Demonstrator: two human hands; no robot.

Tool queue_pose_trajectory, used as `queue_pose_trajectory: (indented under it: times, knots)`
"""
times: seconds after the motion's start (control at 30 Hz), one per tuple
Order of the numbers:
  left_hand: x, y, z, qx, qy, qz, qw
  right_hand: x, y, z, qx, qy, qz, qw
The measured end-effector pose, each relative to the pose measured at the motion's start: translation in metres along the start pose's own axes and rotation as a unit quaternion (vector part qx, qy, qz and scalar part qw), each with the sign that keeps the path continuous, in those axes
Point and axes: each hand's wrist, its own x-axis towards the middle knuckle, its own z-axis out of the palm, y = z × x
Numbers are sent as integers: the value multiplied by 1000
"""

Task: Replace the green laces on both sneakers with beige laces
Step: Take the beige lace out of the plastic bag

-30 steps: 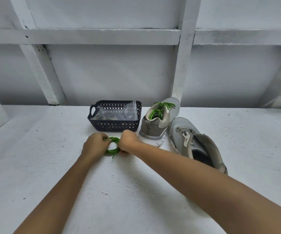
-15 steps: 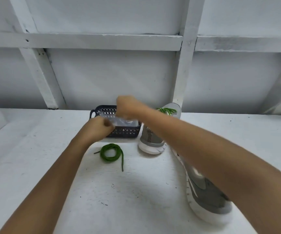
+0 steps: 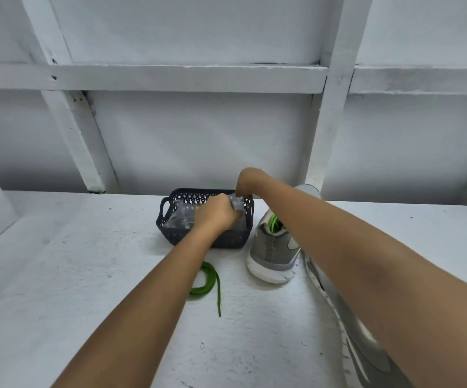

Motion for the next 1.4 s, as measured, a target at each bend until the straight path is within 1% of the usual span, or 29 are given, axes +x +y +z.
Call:
queue_pose_trajectory:
  times: [0.07,0.2,0.33,0.4,0.43,0.47,0.53,0.6,0.63,0.67,0.73,0.8,0.9,0.93,1.0,1.07,1.13,1.3,1.4]
  knots:
    - [3,0,3,-12,-16,4,1000,14,2,10,-6,-13,26,1000]
    - [6,1,7,-33,-32,15,999,15,8,18,70,10,33,997]
    - [10,1,7,-56,-27,15,998,15,6,15,37,-43,29,998]
    - [10,3,4,-71,-29,17,997,6,7,2,55,-60,14,997]
    - [10,3,2,-74,-25,18,997,0,8,-5,73,-63,7,995]
    - [10,4,-2,-74,-19,18,997,-6,9,-11,121,-53,4,991]
    - [7,7,-9,-78,-6,21,997,-15,13,-21,244,-15,-9,970]
    - [4,9,-19,-104,3,31,994,-17,11,-26,302,-10,-6,953]
    - [3,10,-25,-131,8,33,991,-19,10,-27,334,-18,0,943]
    - [1,10,-33,-167,14,34,985,-19,9,-29,384,-37,6,923]
    - [-5,12,-50,-245,15,29,969,-25,7,-34,494,-69,-3,867]
    - [-10,13,-68,-303,6,30,952,-33,8,-42,577,-84,-22,812]
    - [-21,19,-94,-384,-19,45,922,-52,13,-57,659,-94,-58,744]
    - [-26,22,-101,-408,-27,53,911,-58,16,-63,678,-90,-68,726]
    - [-33,30,-111,-458,-48,71,885,-72,22,-72,702,-77,-84,703]
    - [-40,41,-115,-496,-71,93,861,-86,30,-79,710,-73,-100,693]
    - [-46,54,-115,-513,-96,116,845,-101,42,-84,707,-70,-115,695]
    - [-56,76,-97,-516,-147,139,832,-126,75,-82,701,-50,-110,703]
    - [-60,84,-81,-548,-167,130,809,-134,90,-76,690,-33,-94,717]
